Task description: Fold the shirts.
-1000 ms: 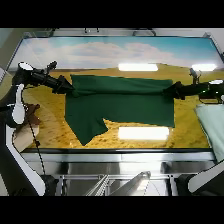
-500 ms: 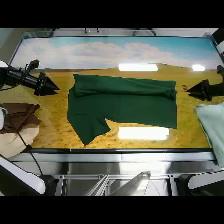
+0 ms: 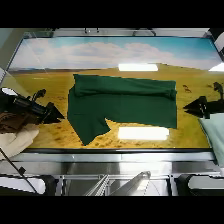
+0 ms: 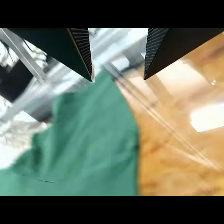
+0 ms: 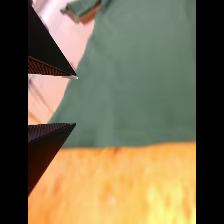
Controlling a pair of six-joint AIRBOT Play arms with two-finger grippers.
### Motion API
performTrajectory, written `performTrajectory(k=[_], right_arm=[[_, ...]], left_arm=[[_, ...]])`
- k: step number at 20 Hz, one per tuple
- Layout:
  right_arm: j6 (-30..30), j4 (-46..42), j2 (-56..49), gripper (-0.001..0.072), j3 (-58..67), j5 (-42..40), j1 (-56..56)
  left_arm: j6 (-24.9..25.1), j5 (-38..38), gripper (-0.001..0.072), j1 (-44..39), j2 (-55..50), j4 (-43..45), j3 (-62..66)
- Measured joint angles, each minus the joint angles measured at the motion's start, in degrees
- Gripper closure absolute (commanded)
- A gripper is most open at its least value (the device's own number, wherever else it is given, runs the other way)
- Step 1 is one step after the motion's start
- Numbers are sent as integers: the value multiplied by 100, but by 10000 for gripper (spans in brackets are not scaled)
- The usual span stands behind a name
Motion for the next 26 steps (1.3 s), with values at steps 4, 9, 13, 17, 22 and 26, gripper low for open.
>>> performTrajectory(k=[4,9,13,17,22,26], right_arm=[[-278,448,111,381,-398,-87,-2],[-389,629,144,272,-520,-96,-2],[-354,501,146,272,-542,-107,-2],[9,-175,111,273,-621,-326,-11],[221,-409,-105,273,-994,-568,-7],[260,-229,-378,290,-1215,-503,151]], left_arm=[[7,664,359,-302,-7,83,-223],[-50,892,294,-944,-498,-94,107],[-46,817,495,-1202,-804,-208,570],[11,820,678,-1182,-831,-188,686],[94,514,678,-1099,-726,-205,415],[131,411,678,-1110,-699,-273,321]])
